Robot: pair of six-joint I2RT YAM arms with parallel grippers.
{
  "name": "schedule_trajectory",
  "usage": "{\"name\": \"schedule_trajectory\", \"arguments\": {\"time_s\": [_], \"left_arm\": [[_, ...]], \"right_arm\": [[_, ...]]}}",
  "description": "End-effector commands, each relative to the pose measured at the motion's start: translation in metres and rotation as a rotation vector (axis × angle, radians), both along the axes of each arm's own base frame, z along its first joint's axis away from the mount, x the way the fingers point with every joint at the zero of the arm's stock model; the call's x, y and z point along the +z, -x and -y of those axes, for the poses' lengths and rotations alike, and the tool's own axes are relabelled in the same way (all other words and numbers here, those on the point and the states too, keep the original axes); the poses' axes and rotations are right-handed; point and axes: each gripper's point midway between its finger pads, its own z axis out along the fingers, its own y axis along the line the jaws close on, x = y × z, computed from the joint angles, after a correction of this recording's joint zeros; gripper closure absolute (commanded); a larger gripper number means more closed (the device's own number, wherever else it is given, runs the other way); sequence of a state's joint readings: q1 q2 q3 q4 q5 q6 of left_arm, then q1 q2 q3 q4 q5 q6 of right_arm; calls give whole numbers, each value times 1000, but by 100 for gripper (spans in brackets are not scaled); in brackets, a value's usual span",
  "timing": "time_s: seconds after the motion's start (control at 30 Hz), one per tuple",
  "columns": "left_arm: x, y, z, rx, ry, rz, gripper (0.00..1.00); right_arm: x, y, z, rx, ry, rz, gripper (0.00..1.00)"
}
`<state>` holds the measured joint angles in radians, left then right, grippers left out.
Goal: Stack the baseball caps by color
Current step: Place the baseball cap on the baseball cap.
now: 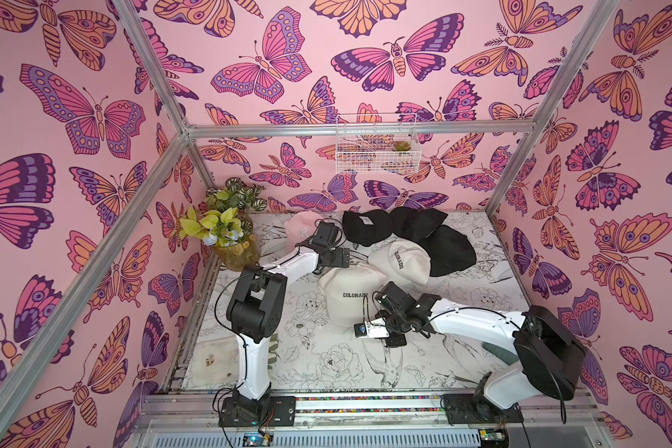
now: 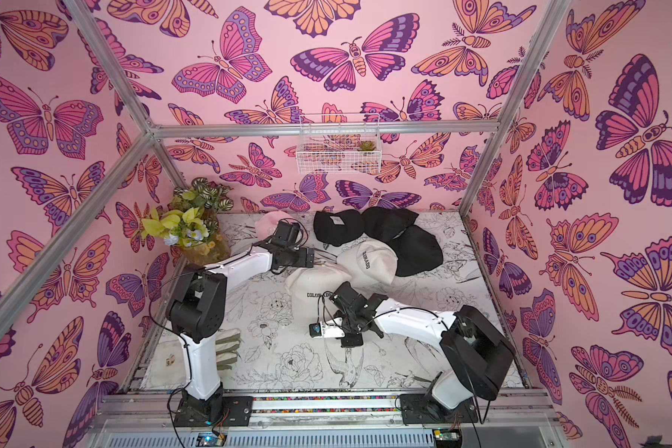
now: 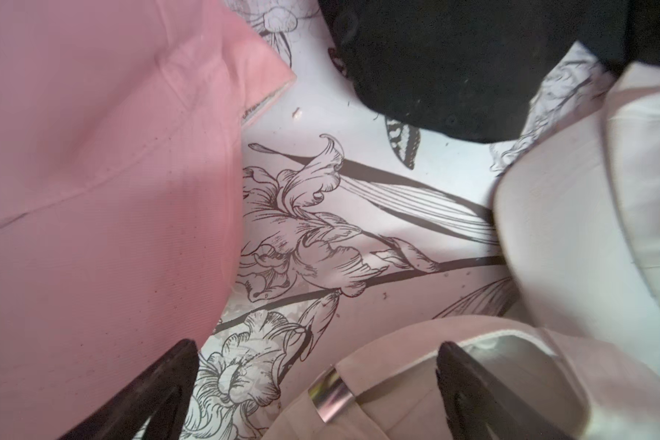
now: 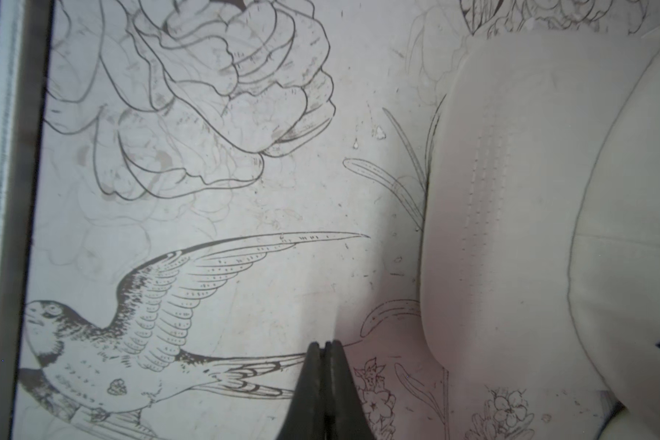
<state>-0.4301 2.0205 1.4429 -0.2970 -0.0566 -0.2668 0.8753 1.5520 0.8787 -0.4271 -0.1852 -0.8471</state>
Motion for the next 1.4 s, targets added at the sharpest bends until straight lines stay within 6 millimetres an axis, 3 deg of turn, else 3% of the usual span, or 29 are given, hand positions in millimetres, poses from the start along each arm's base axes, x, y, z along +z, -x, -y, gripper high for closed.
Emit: {"name": "schedule_trajectory", "arguments": {"time_s": [0.0, 0.17, 0.43, 0.63, 0.87, 0.97, 1.07, 1.17, 1.2, 1.23, 1.3, 1.37], "left_arm": [[-18, 7, -18, 11, -119, -60, 0], [-32, 13, -16, -26, -150, -94, 0], [-35, 18, -16, -50, -164, -102, 0], [-16, 13, -5, -95, -131, -67, 0], [47, -3, -12, -61, -143, 80, 0], [68, -6, -23, -18, -171, 124, 0], [82, -3, -31, 16, -179, 152, 0], [91, 3, -38, 53, -171, 170, 0], [92, 4, -41, 69, -165, 177, 0], [95, 6, -43, 78, -158, 186, 0], [96, 11, -45, 98, -128, 205, 0], [100, 15, -45, 108, -85, 227, 0]], "right_arm": [[2, -13, 1, 23, 56, 92, 100], [-6, -26, -6, 40, 67, 139, 100], [-12, -53, -21, 0, 84, 202, 100], [-6, -59, -20, -67, 77, 214, 99], [15, -23, -18, -57, -31, 65, 71], [30, -26, -16, -129, -108, 33, 63], [49, -45, -9, -249, -186, 77, 56], [86, -87, 5, -507, -348, 173, 43], [101, -101, 11, -599, -421, 186, 31], [114, -112, 18, -683, -485, 198, 1], [138, -137, 40, -890, -631, 192, 1], [150, -156, 66, -1101, -742, 133, 1]]}}
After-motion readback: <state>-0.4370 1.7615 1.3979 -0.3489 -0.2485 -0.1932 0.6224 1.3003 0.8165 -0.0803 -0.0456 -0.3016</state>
